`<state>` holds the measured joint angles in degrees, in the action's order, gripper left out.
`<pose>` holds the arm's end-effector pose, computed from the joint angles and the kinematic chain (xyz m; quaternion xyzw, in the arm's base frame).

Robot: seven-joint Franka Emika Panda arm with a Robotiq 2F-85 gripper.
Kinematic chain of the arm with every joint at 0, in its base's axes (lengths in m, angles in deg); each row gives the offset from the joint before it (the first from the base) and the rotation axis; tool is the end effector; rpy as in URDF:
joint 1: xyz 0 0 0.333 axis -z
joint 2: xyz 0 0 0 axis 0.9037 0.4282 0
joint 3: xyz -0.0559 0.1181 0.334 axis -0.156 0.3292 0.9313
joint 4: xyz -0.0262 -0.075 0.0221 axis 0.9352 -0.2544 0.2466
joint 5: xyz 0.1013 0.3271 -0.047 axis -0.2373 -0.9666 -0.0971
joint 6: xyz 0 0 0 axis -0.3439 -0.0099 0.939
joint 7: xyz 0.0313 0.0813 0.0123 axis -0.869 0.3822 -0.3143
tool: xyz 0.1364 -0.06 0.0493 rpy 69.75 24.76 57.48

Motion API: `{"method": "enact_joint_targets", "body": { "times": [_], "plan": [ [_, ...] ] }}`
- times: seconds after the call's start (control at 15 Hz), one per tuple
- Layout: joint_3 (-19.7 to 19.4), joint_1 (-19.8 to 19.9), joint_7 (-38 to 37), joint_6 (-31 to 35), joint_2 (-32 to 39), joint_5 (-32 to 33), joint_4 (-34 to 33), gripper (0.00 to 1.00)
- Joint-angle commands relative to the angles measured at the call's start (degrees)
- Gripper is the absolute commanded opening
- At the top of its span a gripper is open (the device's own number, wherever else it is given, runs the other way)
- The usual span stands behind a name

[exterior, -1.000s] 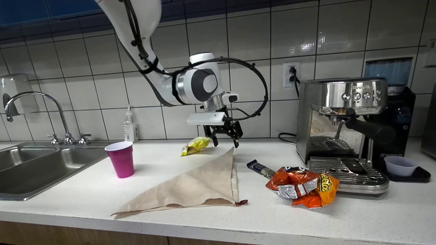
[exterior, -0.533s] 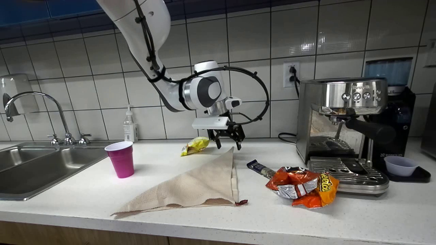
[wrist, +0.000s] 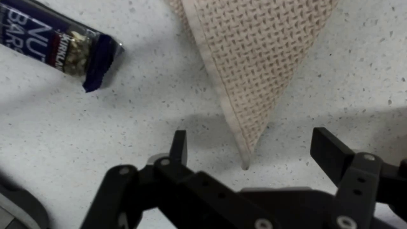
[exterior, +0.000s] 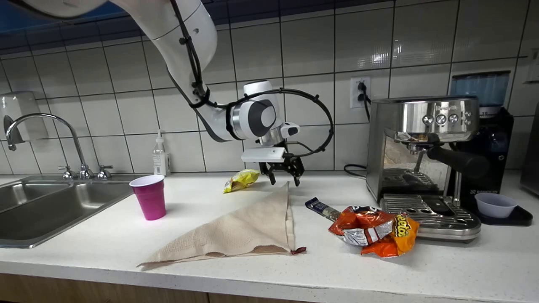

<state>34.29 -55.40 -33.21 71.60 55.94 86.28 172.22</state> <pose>0.6537 -0.1947 0.2598 0.9834 -0.1113 0.1269 0.0672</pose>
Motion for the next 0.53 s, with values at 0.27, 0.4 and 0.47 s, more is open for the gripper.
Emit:
{"method": "enact_joint_targets", "body": {
  "times": [0.27, 0.4, 0.47],
  "plan": [
    [0.67, 1.33, -0.32, -1.9, 2.35, -0.95, -4.43, 0.49],
    [0.63, 1.24, -0.41, -1.86, 2.72, -0.85, -4.77, 0.34],
    [0.63, 1.18, -0.45, -1.86, 2.91, -0.82, -4.89, 0.27]
  ]
}}
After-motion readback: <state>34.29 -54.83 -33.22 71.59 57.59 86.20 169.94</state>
